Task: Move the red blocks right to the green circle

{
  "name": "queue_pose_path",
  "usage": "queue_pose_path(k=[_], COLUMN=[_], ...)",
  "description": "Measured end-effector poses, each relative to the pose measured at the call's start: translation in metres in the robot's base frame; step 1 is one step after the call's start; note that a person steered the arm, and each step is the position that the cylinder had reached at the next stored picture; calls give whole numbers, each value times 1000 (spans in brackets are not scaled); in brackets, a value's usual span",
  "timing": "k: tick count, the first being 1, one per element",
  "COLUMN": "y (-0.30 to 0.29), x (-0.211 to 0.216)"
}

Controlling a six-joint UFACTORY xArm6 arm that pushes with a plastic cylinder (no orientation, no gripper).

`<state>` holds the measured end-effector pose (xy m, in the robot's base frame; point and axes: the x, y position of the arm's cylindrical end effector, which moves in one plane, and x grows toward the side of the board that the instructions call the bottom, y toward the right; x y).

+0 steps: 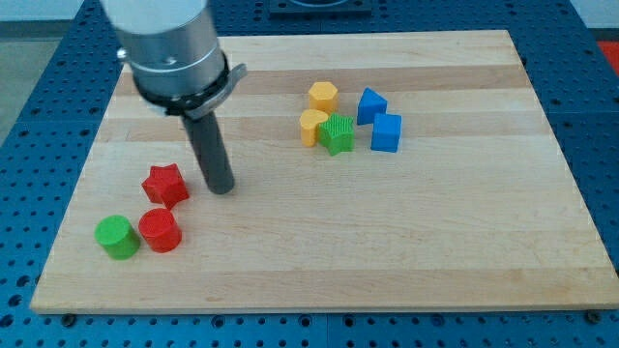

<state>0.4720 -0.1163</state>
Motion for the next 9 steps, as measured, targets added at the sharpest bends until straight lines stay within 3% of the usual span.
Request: queue_pose_path(k=[4,7,9], y=[-71,-76,-66], x=[-27,6,6])
